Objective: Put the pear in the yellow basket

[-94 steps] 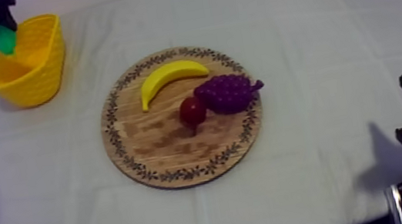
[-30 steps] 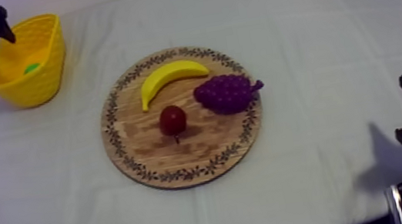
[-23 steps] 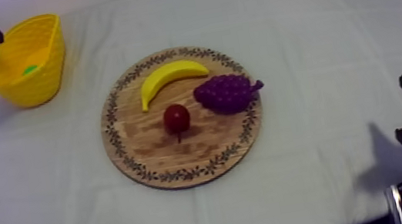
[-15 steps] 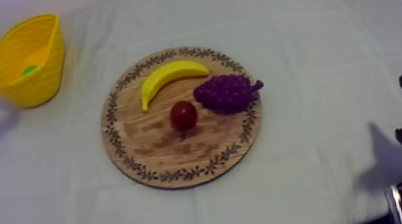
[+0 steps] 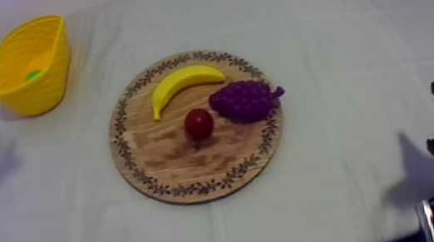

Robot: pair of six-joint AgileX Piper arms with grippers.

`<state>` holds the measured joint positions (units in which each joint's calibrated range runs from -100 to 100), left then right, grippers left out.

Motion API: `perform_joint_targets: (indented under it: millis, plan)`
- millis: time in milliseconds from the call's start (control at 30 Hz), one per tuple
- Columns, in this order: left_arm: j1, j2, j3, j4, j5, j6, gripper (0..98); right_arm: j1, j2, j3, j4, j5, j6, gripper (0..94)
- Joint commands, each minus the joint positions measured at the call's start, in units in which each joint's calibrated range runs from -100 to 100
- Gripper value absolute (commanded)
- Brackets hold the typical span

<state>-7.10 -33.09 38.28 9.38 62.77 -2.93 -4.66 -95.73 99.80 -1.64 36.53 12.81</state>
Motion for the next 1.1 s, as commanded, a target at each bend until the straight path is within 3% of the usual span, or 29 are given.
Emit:
perform_joint_targets:
  millis: [0, 200, 400, 767, 1000, 1067]
  plan:
    - [0.08, -5.25, 6.34, -0.11, -4.48, -0.09, 49.8, -0.01, -0.03, -0.02, 0.01, 0.00, 0.01, 0.2]
    - [1.43, -14.78, 16.37, -0.67, -12.39, -0.15, 44.3, -0.01, -0.03, -0.02, 0.01, 0.00, 0.01, 0.2]
    - [3.31, -25.00, 28.30, 0.03, -20.76, -0.09, 38.1, -0.01, -0.03, -0.02, 0.01, 0.00, 0.01, 0.2]
    - [4.94, -41.88, 43.74, -0.12, -25.19, 2.39, 27.3, -0.01, -0.03, -0.02, 0.01, 0.00, 0.01, 0.2]
    - [6.57, -53.40, 55.55, -0.19, -30.06, 2.18, 12.1, -0.01, -0.03, -0.02, 0.01, 0.00, 0.02, 0.2]
    - [6.84, -56.59, 57.55, -1.16, -29.59, 3.31, 8.4, -0.01, -0.03, -0.02, 0.01, 0.00, 0.03, 0.2]
